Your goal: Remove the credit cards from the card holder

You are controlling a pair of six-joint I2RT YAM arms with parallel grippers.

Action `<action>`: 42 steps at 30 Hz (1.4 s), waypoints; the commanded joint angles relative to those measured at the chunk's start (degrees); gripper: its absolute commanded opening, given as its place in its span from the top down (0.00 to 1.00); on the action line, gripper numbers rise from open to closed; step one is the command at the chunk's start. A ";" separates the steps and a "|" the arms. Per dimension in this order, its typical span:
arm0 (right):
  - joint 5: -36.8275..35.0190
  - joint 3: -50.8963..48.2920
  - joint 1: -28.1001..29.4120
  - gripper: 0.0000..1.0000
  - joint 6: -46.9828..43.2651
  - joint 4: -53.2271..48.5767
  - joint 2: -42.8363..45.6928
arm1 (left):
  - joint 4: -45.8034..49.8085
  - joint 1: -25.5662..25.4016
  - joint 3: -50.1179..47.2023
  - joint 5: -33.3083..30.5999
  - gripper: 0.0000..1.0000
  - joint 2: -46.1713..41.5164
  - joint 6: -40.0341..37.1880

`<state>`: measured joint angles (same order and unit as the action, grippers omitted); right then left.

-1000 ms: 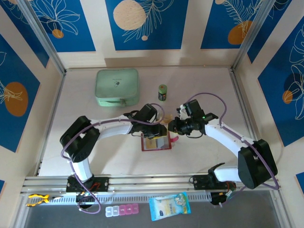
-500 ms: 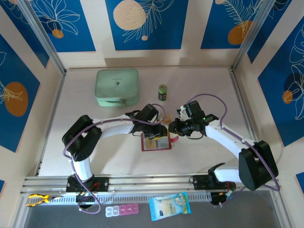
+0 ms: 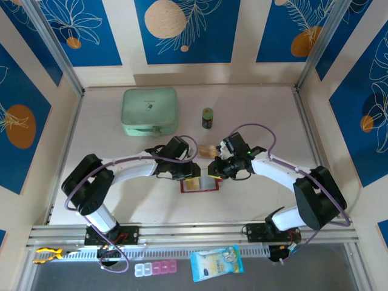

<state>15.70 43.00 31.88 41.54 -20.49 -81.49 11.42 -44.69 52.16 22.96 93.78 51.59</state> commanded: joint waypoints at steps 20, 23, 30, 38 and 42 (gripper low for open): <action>-0.17 2.54 4.70 0.84 1.45 4.63 -13.64 | 3.43 1.80 -5.60 -4.20 0.88 -3.17 -2.90; -0.41 2.31 4.42 0.84 1.10 4.32 -14.12 | 3.56 1.77 -5.67 -4.17 0.89 -2.90 -3.07; 0.06 2.94 4.77 0.84 1.44 4.23 -12.85 | 3.59 1.80 -5.91 -4.31 0.92 -2.13 -3.25; 2.21 4.58 4.86 0.84 2.58 5.11 -10.97 | 4.95 1.75 -6.55 -6.79 0.96 -2.21 -4.13; 3.05 5.57 4.86 0.84 2.36 5.09 -11.35 | 4.80 1.75 -6.79 -7.05 0.97 -1.85 -4.15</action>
<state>16.69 46.96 36.64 43.59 -14.55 -94.19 14.63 -43.35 46.11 17.23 91.24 48.90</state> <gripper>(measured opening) 0.161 0.047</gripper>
